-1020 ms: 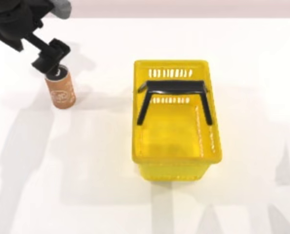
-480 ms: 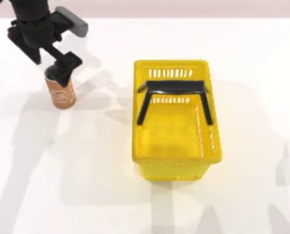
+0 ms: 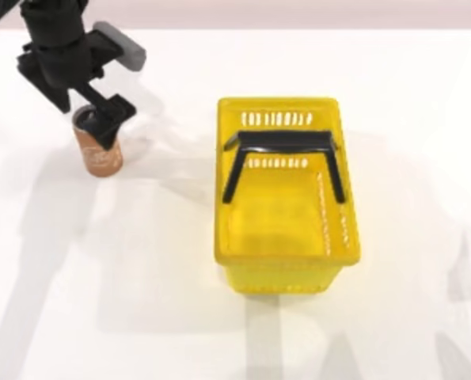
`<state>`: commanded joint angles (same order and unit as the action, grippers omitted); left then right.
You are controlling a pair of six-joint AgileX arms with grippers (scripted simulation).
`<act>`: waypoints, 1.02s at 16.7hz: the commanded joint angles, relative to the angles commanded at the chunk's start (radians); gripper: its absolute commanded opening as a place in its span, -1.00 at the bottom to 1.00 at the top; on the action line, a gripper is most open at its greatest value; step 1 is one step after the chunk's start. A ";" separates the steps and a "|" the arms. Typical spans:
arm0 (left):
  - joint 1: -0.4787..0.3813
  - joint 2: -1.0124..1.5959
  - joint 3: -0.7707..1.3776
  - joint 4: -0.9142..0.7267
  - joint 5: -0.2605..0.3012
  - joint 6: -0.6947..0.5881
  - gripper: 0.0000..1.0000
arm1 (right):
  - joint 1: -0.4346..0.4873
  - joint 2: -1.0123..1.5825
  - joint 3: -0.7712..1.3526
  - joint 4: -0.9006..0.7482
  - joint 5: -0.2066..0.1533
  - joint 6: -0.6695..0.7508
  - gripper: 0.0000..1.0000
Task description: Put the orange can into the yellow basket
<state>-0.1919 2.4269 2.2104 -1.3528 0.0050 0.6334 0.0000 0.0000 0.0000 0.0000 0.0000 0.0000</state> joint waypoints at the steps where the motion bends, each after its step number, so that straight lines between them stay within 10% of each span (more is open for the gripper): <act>1: 0.000 0.000 -0.041 0.041 0.000 0.000 1.00 | 0.000 0.000 0.000 0.000 0.000 0.000 1.00; 8: 0.000 0.003 -0.119 0.121 0.000 0.000 1.00 | 0.000 0.000 0.000 0.000 0.000 0.000 1.00; 17: 0.000 0.003 -0.119 0.121 0.000 0.000 -0.36 | 0.000 0.000 0.000 0.000 0.000 0.000 1.00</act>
<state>-0.1923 2.4297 2.0918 -1.2323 0.0051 0.6333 0.0000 0.0000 0.0000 0.0000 0.0000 0.0000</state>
